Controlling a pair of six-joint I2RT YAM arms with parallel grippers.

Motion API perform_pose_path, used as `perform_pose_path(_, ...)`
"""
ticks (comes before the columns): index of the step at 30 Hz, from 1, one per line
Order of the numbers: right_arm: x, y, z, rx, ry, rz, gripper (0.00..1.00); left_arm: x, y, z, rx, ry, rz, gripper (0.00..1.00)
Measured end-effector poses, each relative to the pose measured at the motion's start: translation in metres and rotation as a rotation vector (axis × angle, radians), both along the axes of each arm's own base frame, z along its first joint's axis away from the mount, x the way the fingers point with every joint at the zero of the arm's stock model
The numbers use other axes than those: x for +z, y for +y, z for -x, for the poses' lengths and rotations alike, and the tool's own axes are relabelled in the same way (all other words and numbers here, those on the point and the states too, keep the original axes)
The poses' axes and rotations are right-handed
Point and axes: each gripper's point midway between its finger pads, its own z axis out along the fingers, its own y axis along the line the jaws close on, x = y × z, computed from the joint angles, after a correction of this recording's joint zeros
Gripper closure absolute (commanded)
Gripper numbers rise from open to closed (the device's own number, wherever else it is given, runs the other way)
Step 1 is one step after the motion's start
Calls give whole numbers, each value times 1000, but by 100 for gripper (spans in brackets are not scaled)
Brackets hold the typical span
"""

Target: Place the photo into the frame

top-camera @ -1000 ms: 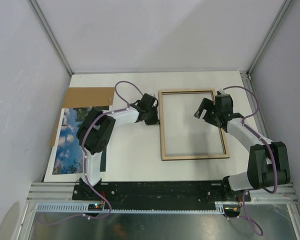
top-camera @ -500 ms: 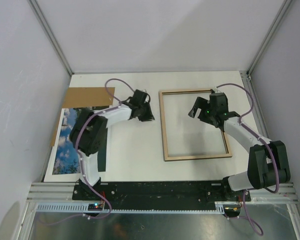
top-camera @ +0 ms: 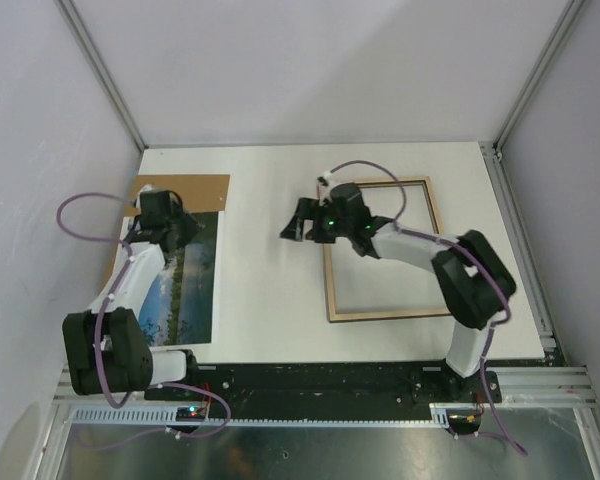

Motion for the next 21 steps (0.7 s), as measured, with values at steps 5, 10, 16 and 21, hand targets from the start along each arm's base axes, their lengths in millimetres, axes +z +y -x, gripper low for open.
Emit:
perform_pose_path(5, -11, 84, 26, 163, 27, -128, 6, -20, 35, 35, 111, 85, -5, 50)
perform_pose_path(10, -28, 143, 62, 271, 60, -198, 6, -16, 46, 53, 159, 87, -43, 43)
perform_pose_path(16, -48, 177, 100, 336, 119, -246, 6, -36, 65, 75, 262, 157, -74, 38)
perform_pose_path(21, -59, 194, 111, 350, 139, -253, 6, -56, 85, 82, 349, 232, -48, 37)
